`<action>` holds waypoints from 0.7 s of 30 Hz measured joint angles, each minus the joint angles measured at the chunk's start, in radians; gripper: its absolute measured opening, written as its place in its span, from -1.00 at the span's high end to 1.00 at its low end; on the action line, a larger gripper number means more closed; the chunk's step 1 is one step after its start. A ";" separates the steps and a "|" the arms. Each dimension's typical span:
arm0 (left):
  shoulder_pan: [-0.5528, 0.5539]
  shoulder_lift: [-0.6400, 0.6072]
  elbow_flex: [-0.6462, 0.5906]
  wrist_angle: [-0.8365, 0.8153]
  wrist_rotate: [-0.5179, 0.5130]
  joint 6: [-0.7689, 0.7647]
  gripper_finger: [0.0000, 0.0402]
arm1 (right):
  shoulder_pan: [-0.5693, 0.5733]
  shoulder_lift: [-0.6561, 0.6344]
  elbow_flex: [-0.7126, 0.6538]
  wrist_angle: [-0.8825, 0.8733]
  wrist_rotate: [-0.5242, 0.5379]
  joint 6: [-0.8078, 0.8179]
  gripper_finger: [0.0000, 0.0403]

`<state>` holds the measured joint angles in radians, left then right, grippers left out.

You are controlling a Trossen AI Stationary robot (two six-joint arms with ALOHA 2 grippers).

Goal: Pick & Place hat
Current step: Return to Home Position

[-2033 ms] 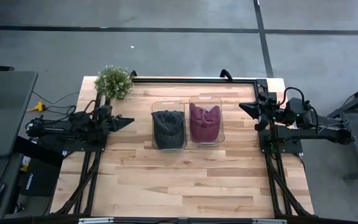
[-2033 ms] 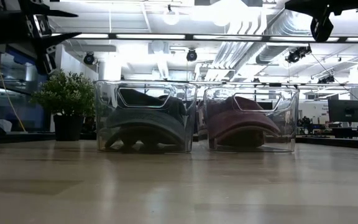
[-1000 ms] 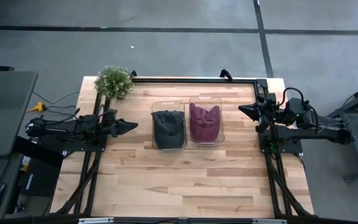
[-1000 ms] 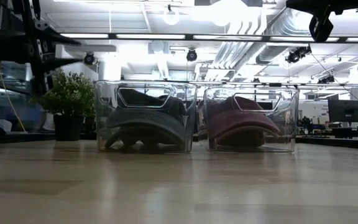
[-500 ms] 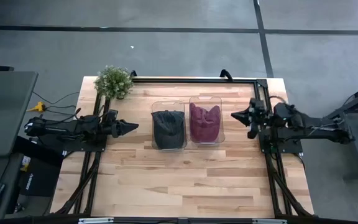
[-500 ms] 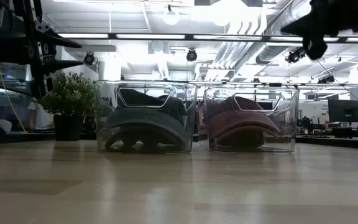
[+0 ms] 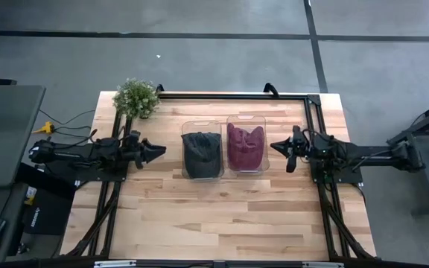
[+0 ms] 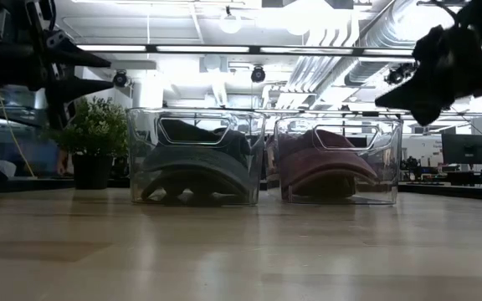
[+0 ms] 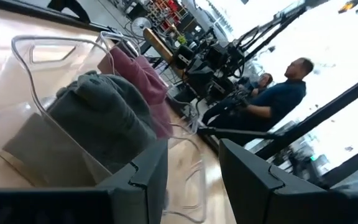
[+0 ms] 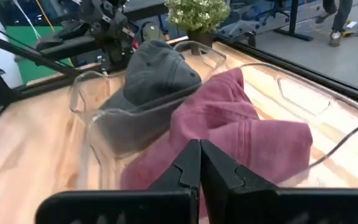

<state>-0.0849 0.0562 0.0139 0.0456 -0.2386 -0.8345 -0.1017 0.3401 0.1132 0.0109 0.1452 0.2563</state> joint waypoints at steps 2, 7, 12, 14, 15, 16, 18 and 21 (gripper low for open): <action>0.000 0.009 0.000 -0.001 0.000 0.039 0.32 | 0.000 0.000 -0.035 0.033 0.005 -0.022 1.00; 0.000 0.043 0.000 -0.001 0.000 0.147 0.32 | 0.000 0.000 -0.088 0.047 0.006 -0.074 1.00; 0.000 0.080 0.000 0.000 -0.003 0.207 0.32 | 0.000 0.000 -0.103 0.038 0.004 -0.124 1.00; 0.000 0.090 0.000 0.000 -0.006 0.210 0.32 | 0.000 -0.001 -0.103 0.040 0.006 -0.159 1.00; 0.000 0.096 0.000 0.001 -0.007 0.210 0.32 | 0.000 0.000 -0.103 0.040 0.006 -0.170 1.00; 0.000 0.099 0.000 0.001 -0.007 0.210 0.32 | 0.000 0.000 -0.103 0.039 0.006 -0.178 1.00; 0.000 0.099 0.000 0.001 -0.007 0.213 0.32 | 0.000 0.000 -0.103 0.039 0.007 -0.186 1.00; 0.000 0.099 0.000 0.002 -0.007 0.249 0.32 | 0.000 0.000 -0.103 0.039 0.007 -0.186 1.00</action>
<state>-0.0849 0.1551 0.0135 0.0475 -0.2459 -0.5851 -0.1017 0.3397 0.0105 0.0494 0.1524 0.0704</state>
